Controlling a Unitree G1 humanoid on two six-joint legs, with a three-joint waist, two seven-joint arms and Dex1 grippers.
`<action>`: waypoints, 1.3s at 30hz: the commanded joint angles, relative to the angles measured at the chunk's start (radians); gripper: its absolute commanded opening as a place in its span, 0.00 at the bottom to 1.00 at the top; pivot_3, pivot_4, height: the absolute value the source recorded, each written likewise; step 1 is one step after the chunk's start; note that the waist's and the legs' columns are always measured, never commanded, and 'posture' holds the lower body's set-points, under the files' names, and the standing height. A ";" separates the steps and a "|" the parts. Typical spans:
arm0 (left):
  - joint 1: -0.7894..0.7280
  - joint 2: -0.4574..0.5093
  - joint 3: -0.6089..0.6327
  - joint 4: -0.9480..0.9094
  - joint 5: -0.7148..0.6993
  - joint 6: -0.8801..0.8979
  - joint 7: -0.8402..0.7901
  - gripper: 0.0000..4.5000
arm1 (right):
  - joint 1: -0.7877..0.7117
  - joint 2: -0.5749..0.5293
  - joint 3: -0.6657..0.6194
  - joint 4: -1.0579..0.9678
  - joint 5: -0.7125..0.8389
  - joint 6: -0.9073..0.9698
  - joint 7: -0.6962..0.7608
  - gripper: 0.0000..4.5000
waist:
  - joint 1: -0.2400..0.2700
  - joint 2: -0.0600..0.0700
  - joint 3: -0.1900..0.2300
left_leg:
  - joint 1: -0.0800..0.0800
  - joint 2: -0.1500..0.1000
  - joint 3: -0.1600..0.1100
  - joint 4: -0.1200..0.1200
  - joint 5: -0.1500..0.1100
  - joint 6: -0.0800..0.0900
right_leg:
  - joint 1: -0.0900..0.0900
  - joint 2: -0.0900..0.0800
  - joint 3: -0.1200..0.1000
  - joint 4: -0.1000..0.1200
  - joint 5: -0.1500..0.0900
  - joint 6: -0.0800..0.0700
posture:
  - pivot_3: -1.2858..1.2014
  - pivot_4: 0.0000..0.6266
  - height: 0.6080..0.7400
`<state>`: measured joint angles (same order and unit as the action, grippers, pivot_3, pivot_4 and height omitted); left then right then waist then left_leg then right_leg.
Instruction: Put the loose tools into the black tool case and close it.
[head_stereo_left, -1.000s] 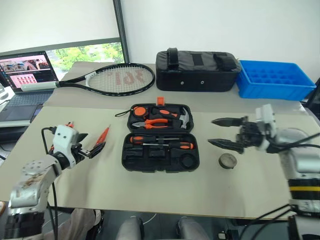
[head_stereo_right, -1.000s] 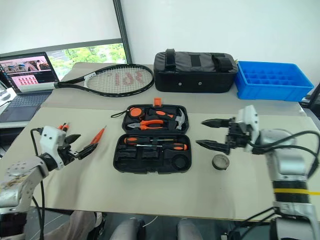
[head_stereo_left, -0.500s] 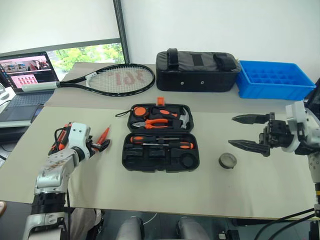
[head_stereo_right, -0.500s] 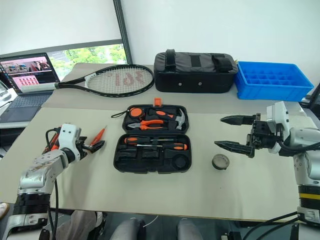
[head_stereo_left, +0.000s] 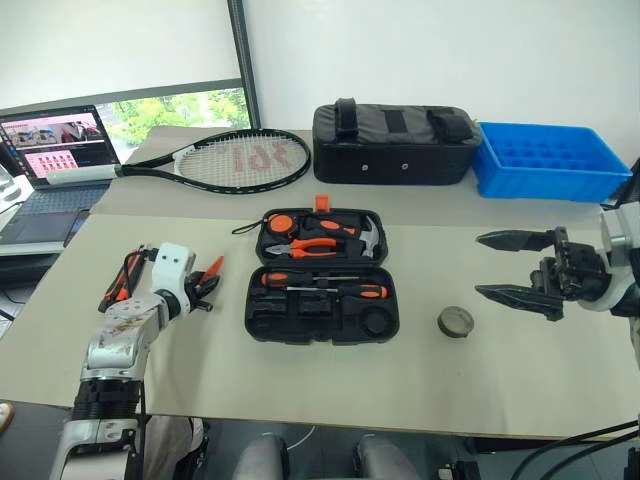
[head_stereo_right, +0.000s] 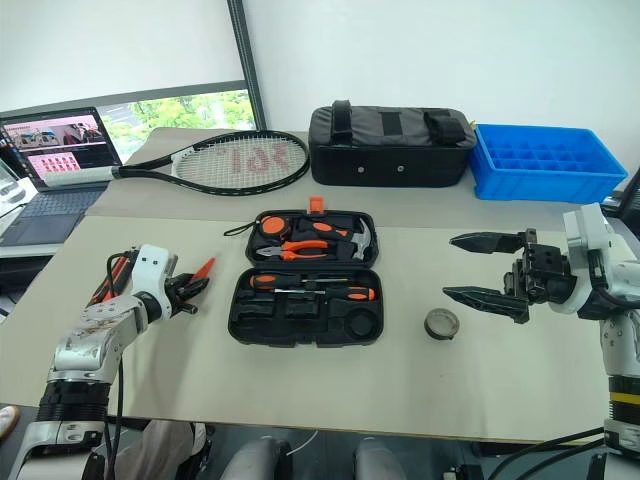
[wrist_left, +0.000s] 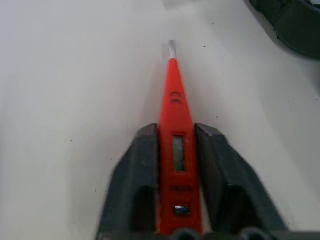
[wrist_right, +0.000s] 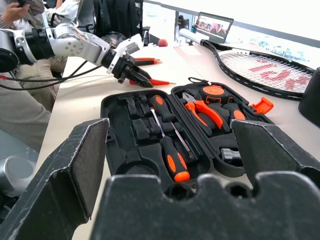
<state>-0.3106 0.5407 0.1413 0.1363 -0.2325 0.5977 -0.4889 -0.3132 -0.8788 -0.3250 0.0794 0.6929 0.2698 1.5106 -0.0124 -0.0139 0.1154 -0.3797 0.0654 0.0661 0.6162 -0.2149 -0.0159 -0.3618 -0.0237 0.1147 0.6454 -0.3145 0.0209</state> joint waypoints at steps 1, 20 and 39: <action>0.004 0.005 0.004 0.030 0.015 0.008 0.013 0.11 | -0.041 0.009 -0.011 -0.017 0.028 -0.015 0.015 1.00 | -0.001 0.000 0.000 | 0.001 0.000 0.000 0.000 0.000 0.000 | 0.000 0.000 0.000 0.000 0.000 0.000 | 0.52 0.24 0.76; -0.124 0.104 -0.203 -0.070 -0.071 -0.403 -0.670 0.11 | 0.057 -0.029 -0.022 -0.015 -0.016 -0.074 0.072 1.00 | 0.000 -0.001 0.001 | -0.002 0.000 -0.001 -0.001 0.000 0.000 | 0.003 0.000 -0.003 -0.005 0.000 0.000 | 0.52 0.24 0.76; -0.274 0.127 -0.435 0.004 0.151 -0.382 -0.757 0.11 | 0.116 -0.013 -0.051 -0.054 -0.003 -0.078 0.050 1.00 | -0.002 0.000 0.002 | -0.003 0.000 -0.002 0.001 0.000 0.000 | 0.003 0.002 -0.001 -0.005 0.000 0.001 | 0.52 0.24 0.76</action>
<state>-0.5601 0.6549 -0.2984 0.1378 -0.0843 0.2018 -1.2393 -0.1958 -0.8915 -0.3346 0.0518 0.6538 0.2080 1.5486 -0.0141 -0.0134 0.1177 -0.3826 0.0660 0.0637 0.6175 -0.2150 -0.0154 -0.3585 -0.0222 0.1132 0.6404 -0.3149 0.0216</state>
